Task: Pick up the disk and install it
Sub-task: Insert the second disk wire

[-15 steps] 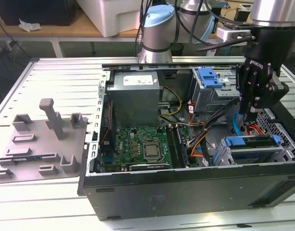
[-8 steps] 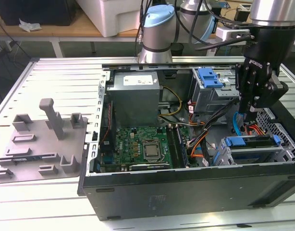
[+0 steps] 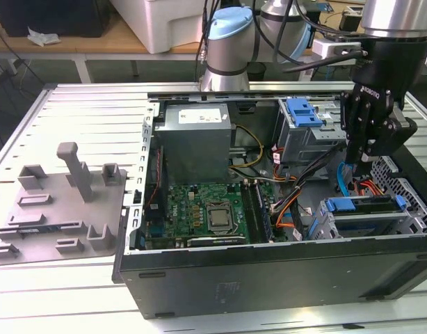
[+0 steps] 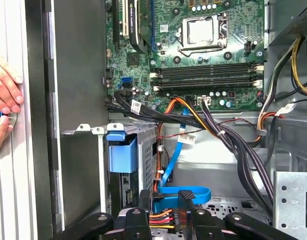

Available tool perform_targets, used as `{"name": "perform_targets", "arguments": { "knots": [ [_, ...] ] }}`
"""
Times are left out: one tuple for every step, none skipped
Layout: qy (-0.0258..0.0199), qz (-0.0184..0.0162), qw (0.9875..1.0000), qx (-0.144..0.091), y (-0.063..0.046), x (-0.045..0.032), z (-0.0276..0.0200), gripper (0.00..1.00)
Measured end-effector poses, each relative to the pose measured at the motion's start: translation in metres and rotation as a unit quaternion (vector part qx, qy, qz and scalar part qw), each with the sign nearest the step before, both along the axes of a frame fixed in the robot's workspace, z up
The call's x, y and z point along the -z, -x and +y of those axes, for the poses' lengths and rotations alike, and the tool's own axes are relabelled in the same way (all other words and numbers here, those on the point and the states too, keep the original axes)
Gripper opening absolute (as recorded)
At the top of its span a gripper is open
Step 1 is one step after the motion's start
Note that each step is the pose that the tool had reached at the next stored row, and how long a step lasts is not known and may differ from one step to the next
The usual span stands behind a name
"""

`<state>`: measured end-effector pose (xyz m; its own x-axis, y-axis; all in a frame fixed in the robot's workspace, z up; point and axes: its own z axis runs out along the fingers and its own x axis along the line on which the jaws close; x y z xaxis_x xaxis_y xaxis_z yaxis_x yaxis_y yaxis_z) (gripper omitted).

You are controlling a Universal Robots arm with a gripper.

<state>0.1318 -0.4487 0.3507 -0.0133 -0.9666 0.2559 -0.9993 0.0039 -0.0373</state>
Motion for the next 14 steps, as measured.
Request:
{"name": "perform_targets", "arguments": {
  "knots": [
    [0.0002,0.0000,1.0000,0.000,0.0000,0.0000,0.0000,0.36],
    [0.0003,0.0000,1.0000,0.000,0.0000,0.0001,0.0000,0.36],
    [0.0005,0.0000,1.0000,0.000,0.0000,0.0001,0.0000,0.36],
    [0.0006,0.0000,1.0000,0.000,0.0000,0.0001,0.0000,0.36],
    [0.0007,0.0000,1.0000,0.000,0.0000,0.0001,0.0000,0.36],
    [0.0007,0.0000,1.0000,0.000,0.0000,0.0002,0.0000,0.35],
    [0.0007,0.0000,1.0000,0.000,0.0000,0.0003,0.0000,0.35],
    [0.0008,0.0000,1.0000,0.000,0.0000,0.0003,0.0000,0.27],
    [0.0009,0.0000,1.0000,0.000,0.0000,0.0003,0.0000,0.27],
    [0.0009,0.0000,1.0000,0.001,0.0000,0.0005,-0.0004,0.27],
    [0.0013,0.0000,1.0000,0.001,0.0000,0.0004,-0.0011,0.27],
    [0.0017,0.0000,1.0000,0.001,0.0000,0.0004,-0.0020,0.27],
    [0.0019,0.0000,1.0000,0.001,0.0000,0.0003,-0.0027,0.27],
    [0.0020,0.0000,1.0000,0.001,0.0000,0.0004,-0.0035,0.27]
  ]
}}
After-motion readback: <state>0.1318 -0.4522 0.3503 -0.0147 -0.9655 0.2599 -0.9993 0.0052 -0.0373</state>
